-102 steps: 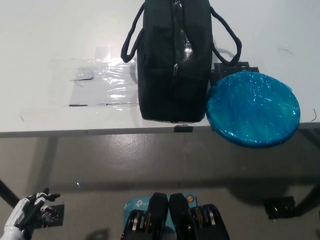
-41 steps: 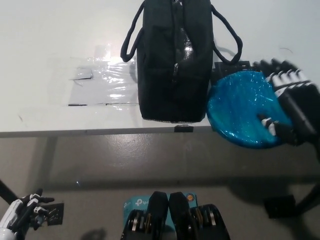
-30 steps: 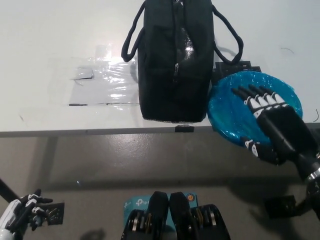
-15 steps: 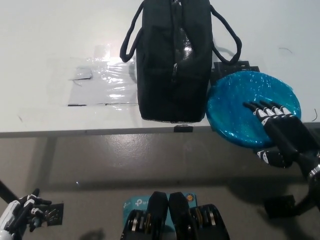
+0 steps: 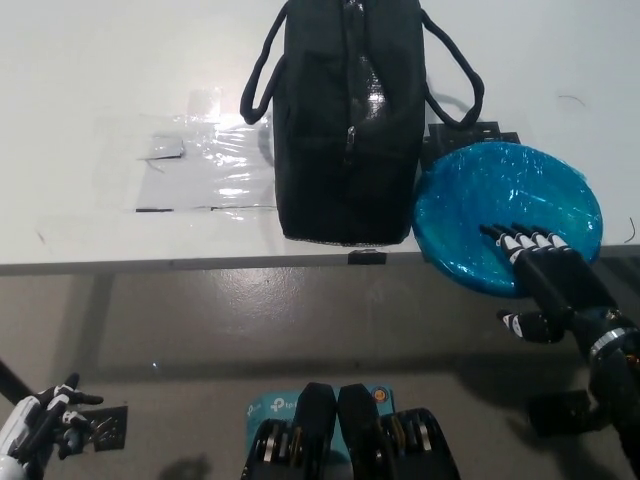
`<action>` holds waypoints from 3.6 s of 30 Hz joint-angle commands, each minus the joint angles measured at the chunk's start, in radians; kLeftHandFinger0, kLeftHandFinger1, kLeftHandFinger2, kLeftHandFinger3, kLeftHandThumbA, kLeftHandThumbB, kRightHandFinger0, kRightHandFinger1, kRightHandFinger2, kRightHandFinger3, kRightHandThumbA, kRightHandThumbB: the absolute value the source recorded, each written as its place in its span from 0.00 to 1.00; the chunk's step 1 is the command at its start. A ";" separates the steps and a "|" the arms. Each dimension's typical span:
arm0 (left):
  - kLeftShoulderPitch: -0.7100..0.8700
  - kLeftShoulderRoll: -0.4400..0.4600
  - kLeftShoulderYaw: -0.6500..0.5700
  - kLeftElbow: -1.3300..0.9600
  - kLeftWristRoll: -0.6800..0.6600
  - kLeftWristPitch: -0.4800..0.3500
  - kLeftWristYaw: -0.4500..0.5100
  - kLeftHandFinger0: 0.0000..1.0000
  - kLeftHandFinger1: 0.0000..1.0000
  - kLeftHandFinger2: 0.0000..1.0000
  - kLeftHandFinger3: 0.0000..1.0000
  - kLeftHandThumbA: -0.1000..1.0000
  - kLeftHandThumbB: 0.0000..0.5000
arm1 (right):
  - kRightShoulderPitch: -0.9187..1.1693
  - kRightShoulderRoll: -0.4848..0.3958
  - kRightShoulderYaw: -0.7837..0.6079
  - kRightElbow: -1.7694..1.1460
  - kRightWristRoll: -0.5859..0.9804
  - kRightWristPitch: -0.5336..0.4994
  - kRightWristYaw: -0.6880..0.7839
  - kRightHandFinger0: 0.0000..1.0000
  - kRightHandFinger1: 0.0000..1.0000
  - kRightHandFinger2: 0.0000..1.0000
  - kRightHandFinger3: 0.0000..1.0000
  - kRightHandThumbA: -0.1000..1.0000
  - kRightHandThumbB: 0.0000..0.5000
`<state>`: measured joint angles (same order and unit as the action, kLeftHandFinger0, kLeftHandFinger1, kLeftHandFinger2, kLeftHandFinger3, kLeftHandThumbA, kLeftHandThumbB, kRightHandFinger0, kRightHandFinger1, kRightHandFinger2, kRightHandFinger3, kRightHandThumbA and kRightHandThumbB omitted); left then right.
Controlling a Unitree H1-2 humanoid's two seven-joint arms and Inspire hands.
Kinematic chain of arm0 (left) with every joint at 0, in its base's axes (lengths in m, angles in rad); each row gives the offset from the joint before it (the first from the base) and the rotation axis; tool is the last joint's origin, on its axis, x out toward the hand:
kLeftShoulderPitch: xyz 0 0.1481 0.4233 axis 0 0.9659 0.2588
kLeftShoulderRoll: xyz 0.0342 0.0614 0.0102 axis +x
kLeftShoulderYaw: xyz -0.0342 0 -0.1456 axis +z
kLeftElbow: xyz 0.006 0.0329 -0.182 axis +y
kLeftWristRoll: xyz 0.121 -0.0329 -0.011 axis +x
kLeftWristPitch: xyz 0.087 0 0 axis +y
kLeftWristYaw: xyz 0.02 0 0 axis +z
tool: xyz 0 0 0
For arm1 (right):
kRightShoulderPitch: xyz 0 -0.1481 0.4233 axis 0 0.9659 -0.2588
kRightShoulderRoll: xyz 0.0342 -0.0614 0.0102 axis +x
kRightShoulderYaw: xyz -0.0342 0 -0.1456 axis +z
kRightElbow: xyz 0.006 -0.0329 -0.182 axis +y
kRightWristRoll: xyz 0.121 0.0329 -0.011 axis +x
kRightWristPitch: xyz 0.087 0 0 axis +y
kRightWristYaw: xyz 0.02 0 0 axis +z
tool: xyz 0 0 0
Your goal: The robot uses its right hand to pick up a stack of plates kept in the middle of the desk and put it inside a bag kept next to it
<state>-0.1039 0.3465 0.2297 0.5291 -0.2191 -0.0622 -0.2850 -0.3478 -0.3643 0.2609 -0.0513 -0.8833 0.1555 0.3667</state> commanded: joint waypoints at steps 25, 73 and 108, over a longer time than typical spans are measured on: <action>-0.011 0.022 -0.004 -0.017 -0.012 -0.040 -0.024 0.04 0.27 0.43 0.53 0.60 1.00 | -0.037 -0.124 0.094 0.265 -0.319 -0.132 -0.781 0.00 0.16 0.37 0.09 0.00 0.23; -0.002 0.022 -0.014 -0.008 -0.007 -0.053 -0.029 0.05 0.29 0.47 0.54 0.60 1.00 | -0.234 0.285 -0.639 -0.153 0.817 0.300 -0.355 0.00 0.00 0.37 0.42 0.00 0.38; 0.016 0.019 -0.025 -0.021 -0.005 -0.041 -0.017 0.05 0.28 0.44 0.51 0.59 1.00 | -0.568 0.318 -0.461 -0.124 0.707 0.315 -0.383 0.00 0.00 0.26 0.12 0.00 0.63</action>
<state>-0.0889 0.3465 0.2065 0.5326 -0.2180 -0.0866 -0.2854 -0.8066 -0.0518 -0.2461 -0.1600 -0.1063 0.4827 -0.0201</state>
